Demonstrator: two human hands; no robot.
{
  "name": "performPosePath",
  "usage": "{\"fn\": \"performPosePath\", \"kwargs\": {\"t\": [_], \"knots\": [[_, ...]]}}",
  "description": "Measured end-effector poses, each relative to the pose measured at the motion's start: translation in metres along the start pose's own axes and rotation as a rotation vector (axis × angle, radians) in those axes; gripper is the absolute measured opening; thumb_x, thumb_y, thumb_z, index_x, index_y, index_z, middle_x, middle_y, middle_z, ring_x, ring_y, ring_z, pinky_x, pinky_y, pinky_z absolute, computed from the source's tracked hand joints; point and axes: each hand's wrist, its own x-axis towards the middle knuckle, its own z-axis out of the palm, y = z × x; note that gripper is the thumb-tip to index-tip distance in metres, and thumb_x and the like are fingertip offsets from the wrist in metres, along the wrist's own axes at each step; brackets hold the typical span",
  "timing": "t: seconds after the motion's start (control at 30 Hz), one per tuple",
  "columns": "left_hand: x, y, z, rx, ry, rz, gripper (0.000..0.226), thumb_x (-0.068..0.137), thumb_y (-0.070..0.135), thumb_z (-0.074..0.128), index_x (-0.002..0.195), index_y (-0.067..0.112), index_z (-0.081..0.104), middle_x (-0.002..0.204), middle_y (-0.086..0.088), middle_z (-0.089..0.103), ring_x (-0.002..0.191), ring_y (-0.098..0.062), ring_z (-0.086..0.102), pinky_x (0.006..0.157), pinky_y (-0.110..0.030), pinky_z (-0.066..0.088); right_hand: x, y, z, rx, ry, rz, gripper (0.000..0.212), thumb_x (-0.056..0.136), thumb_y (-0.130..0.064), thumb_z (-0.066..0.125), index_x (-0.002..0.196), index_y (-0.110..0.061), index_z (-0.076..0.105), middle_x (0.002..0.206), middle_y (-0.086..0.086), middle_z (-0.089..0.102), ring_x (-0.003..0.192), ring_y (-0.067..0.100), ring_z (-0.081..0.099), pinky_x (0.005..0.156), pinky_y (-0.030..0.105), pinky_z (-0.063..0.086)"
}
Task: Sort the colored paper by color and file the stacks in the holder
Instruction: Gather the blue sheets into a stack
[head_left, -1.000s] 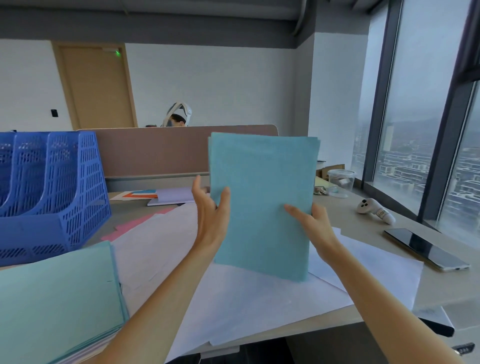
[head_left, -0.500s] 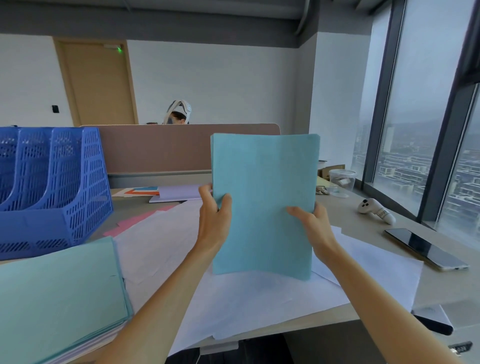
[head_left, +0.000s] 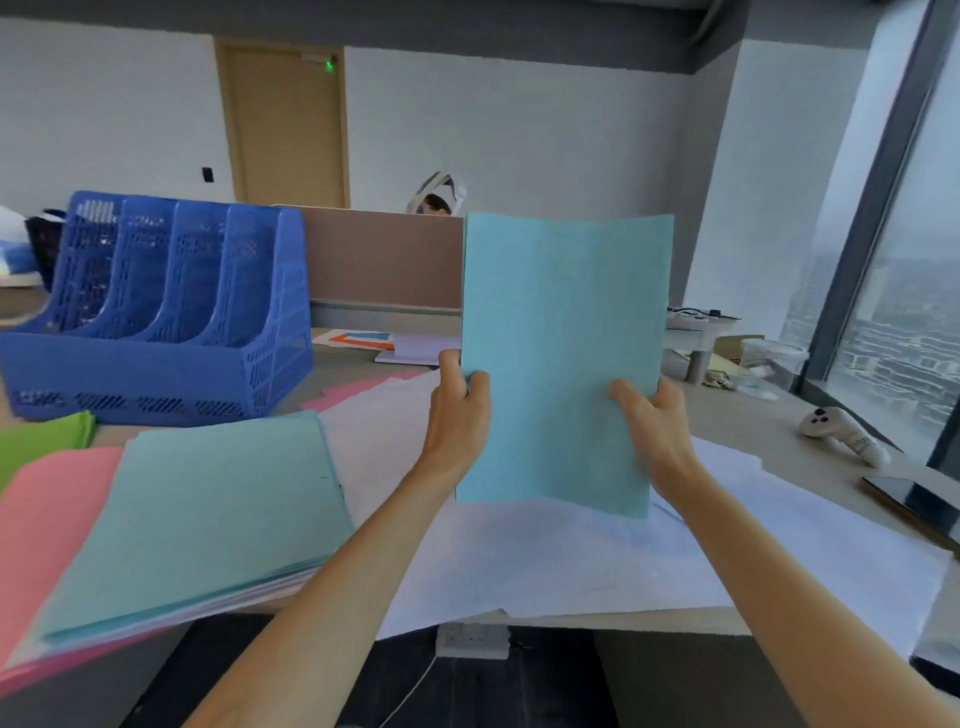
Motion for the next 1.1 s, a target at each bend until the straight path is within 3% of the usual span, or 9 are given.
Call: {"fn": "performPosePath", "kwargs": {"t": [0.23, 0.3, 0.43, 0.57, 0.63, 0.77, 0.87, 1.0, 1.1], "knots": [[-0.019, 0.005, -0.124, 0.114, 0.238, -0.01, 0.046, 0.091, 0.003, 0.035, 0.131, 0.025, 0.027, 0.083, 0.006, 0.05, 0.053, -0.012, 0.039, 0.043, -0.016, 0.035, -0.017, -0.007, 0.122, 0.047, -0.284, 0.067, 0.019, 0.075, -0.002, 0.047, 0.091, -0.004, 0.057, 0.078, 0.004, 0.058, 0.066, 0.019, 0.052, 0.059, 0.027, 0.044], [-0.024, 0.004, -0.166, 0.19, 0.276, -0.065, 0.052, 0.091, 0.004, 0.035, 0.136, 0.027, 0.022, 0.092, 0.003, 0.053, 0.058, -0.012, 0.045, 0.047, -0.02, 0.037, -0.023, -0.008, 0.159, 0.048, -0.349, 0.102, 0.021, 0.076, -0.001, 0.049, 0.095, -0.007, 0.056, 0.082, 0.005, 0.06, 0.066, 0.02, 0.054, 0.057, 0.025, 0.044], [-0.032, -0.006, -0.242, 0.308, 0.291, -0.153, 0.052, 0.089, -0.002, 0.037, 0.135, 0.02, 0.025, 0.111, 0.002, 0.054, 0.071, -0.011, 0.052, 0.051, -0.023, 0.038, -0.04, -0.006, 0.224, 0.0, -0.478, 0.157, 0.027, 0.079, -0.001, 0.055, 0.105, -0.009, 0.058, 0.096, 0.006, 0.067, 0.072, 0.019, 0.065, 0.054, 0.025, 0.05], [-0.05, -0.018, -0.29, 0.461, 0.238, -0.273, 0.051, 0.09, -0.005, 0.037, 0.139, 0.008, 0.027, 0.114, -0.009, 0.052, 0.07, -0.012, 0.047, 0.042, -0.01, 0.035, -0.059, 0.002, 0.272, -0.094, -0.605, 0.182, 0.032, 0.079, 0.0, 0.053, 0.11, -0.008, 0.059, 0.095, 0.011, 0.07, 0.069, 0.021, 0.066, 0.057, 0.026, 0.052], [-0.058, -0.022, -0.302, 0.556, 0.224, -0.282, 0.049, 0.092, -0.004, 0.039, 0.139, 0.003, 0.03, 0.116, -0.012, 0.049, 0.082, -0.015, 0.045, 0.043, -0.005, 0.033, -0.066, 0.006, 0.287, -0.141, -0.645, 0.202, 0.036, 0.078, -0.001, 0.054, 0.114, -0.009, 0.057, 0.095, 0.011, 0.07, 0.067, 0.02, 0.066, 0.055, 0.025, 0.052], [-0.065, -0.031, -0.314, 0.666, 0.186, -0.295, 0.049, 0.094, -0.004, 0.041, 0.141, -0.003, 0.03, 0.125, -0.009, 0.041, 0.112, -0.019, 0.043, 0.059, -0.007, 0.028, -0.074, 0.01, 0.302, -0.233, -0.687, 0.204, 0.044, 0.078, -0.002, 0.055, 0.121, -0.013, 0.053, 0.09, 0.007, 0.069, 0.065, 0.019, 0.065, 0.051, 0.023, 0.05], [-0.065, -0.042, -0.32, 0.656, 0.123, -0.381, 0.044, 0.094, -0.001, 0.04, 0.138, -0.001, 0.034, 0.115, -0.009, 0.05, 0.096, -0.022, 0.05, 0.056, -0.015, 0.037, -0.075, 0.012, 0.304, -0.269, -0.674, 0.218, 0.043, 0.081, -0.003, 0.056, 0.121, -0.015, 0.045, 0.088, 0.003, 0.065, 0.066, 0.017, 0.063, 0.051, 0.023, 0.047], [-0.061, -0.053, -0.324, 0.719, 0.091, -0.442, 0.048, 0.094, 0.008, 0.045, 0.139, 0.002, 0.035, 0.137, -0.016, 0.046, 0.122, -0.029, 0.047, 0.095, -0.03, 0.041, -0.074, 0.018, 0.304, -0.337, -0.648, 0.215, 0.05, 0.084, -0.008, 0.057, 0.129, -0.017, 0.038, 0.096, 0.005, 0.062, 0.072, 0.019, 0.062, 0.054, 0.025, 0.047], [-0.058, -0.055, -0.324, 0.757, 0.079, -0.466, 0.051, 0.095, 0.015, 0.046, 0.142, 0.001, 0.033, 0.143, -0.017, 0.041, 0.129, -0.032, 0.041, 0.104, -0.034, 0.036, -0.072, 0.023, 0.304, -0.408, -0.633, 0.198, 0.056, 0.083, -0.012, 0.057, 0.136, -0.015, 0.037, 0.106, 0.007, 0.06, 0.083, 0.024, 0.063, 0.061, 0.028, 0.05]]}}
